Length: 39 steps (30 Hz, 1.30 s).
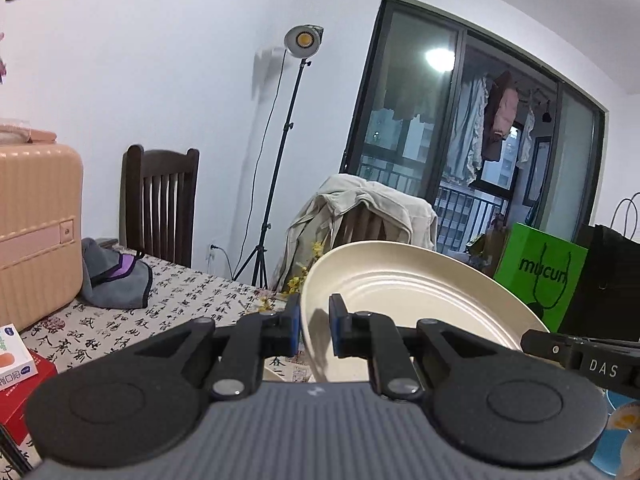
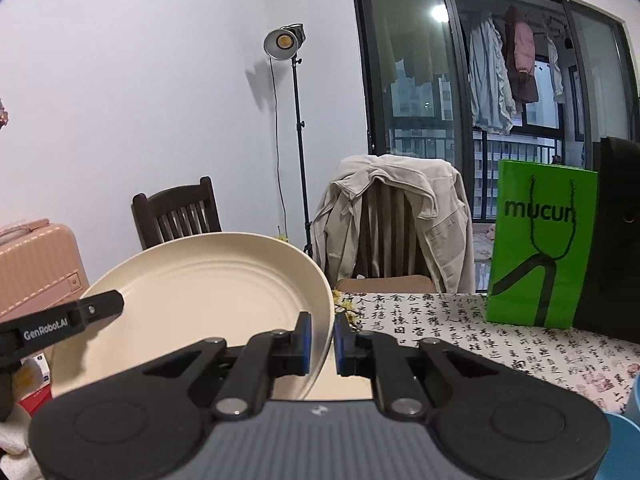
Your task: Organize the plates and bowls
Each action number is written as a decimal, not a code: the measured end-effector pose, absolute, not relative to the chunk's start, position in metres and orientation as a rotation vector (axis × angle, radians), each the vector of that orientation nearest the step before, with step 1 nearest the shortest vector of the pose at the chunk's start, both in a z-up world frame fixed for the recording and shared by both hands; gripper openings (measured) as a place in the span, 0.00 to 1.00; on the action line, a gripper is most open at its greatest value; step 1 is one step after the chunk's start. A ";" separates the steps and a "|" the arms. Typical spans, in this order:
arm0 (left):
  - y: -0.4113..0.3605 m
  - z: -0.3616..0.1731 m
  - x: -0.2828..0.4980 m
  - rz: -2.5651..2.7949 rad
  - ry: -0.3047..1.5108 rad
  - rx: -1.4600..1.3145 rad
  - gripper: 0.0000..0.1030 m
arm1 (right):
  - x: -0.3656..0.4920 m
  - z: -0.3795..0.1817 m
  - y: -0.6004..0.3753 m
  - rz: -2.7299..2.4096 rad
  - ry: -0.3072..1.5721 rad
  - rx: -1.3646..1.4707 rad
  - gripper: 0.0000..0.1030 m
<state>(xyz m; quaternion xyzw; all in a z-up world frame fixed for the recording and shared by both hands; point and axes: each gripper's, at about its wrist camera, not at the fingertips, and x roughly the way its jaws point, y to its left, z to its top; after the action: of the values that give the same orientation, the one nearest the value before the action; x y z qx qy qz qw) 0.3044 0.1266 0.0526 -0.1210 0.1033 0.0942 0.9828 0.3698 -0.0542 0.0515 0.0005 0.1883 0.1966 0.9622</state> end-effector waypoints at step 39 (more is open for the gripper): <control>0.072 0.072 0.203 0.145 0.160 -0.208 0.14 | 0.275 0.064 -0.113 0.399 0.354 0.026 0.11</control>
<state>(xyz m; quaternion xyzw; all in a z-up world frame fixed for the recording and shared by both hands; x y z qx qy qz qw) 0.2035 0.0716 0.0716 -0.1038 0.0799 0.0723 0.9887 0.2751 -0.1128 0.0635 0.0128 0.1750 0.1971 0.9646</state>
